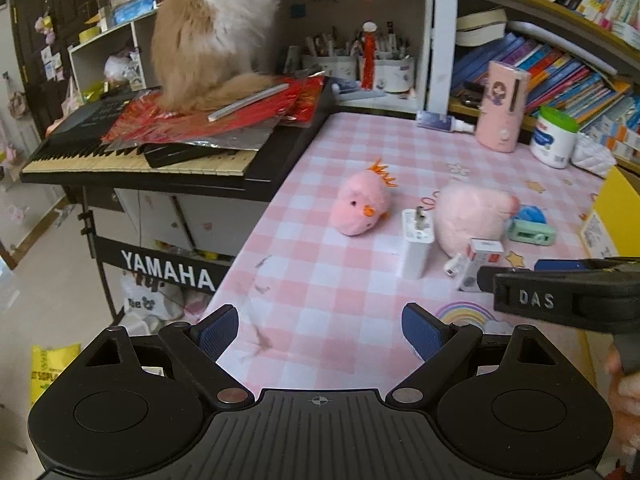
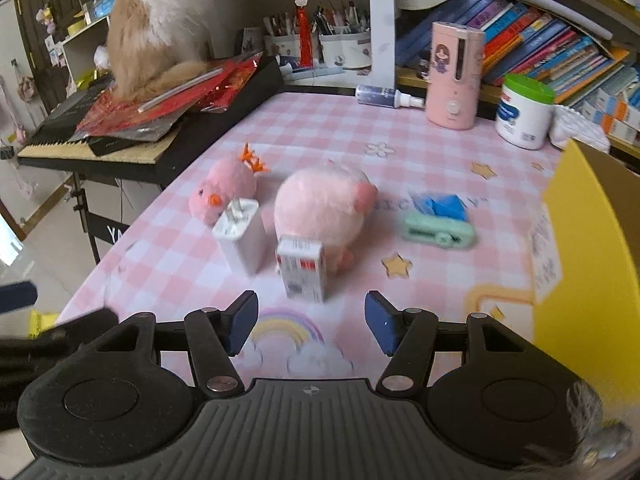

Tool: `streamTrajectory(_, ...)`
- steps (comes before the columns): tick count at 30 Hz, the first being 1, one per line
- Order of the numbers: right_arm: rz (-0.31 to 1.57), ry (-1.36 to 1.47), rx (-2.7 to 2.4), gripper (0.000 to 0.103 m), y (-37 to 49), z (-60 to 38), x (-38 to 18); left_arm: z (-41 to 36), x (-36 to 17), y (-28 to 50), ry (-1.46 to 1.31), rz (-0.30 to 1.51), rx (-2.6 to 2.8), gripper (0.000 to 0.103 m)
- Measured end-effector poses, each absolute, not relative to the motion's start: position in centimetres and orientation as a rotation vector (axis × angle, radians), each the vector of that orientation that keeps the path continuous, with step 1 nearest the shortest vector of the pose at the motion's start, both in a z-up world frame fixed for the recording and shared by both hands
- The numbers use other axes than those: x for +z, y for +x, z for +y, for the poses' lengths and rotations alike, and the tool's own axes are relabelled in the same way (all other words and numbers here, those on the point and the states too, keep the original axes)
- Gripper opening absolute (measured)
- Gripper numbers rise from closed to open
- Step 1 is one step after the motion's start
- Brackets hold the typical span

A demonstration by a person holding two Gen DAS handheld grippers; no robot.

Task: Organize objects
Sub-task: 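Grasp the white plug charger with the left tool while the right tool grasps the small white box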

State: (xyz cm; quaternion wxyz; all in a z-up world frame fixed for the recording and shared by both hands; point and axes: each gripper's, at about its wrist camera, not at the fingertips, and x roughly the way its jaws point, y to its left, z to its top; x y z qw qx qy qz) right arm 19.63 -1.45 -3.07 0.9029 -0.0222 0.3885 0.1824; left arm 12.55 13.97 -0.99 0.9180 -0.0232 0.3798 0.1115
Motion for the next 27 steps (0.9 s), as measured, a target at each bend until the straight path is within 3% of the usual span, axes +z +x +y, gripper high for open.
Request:
streamTrajectory(9,0.847,-0.028,0.41,0.051,24.0,-0.1,-5.1,13.9,-1.6,15.1,-0.032,0.815,0.246,0.091)
streamTrajectory(12,0.856,-0.03,0.444,0.032,24.6,0.0,-5.4,13.4,-1.8,16.0,-0.025,0.823,0.222,0.091)
streamTrajectory(19,0.801,-0.015,0.417,0.03,24.2,-3.1,-3.2,11.2,-2.8,18.9,-0.014,0.838,0.126,0.088)
streamTrajectory(27,0.757,-0.032,0.366,0.03,24.2,-6.2,-2.1,9.7,-4.4,23.6,-0.035,0.87,0.085,0.047)
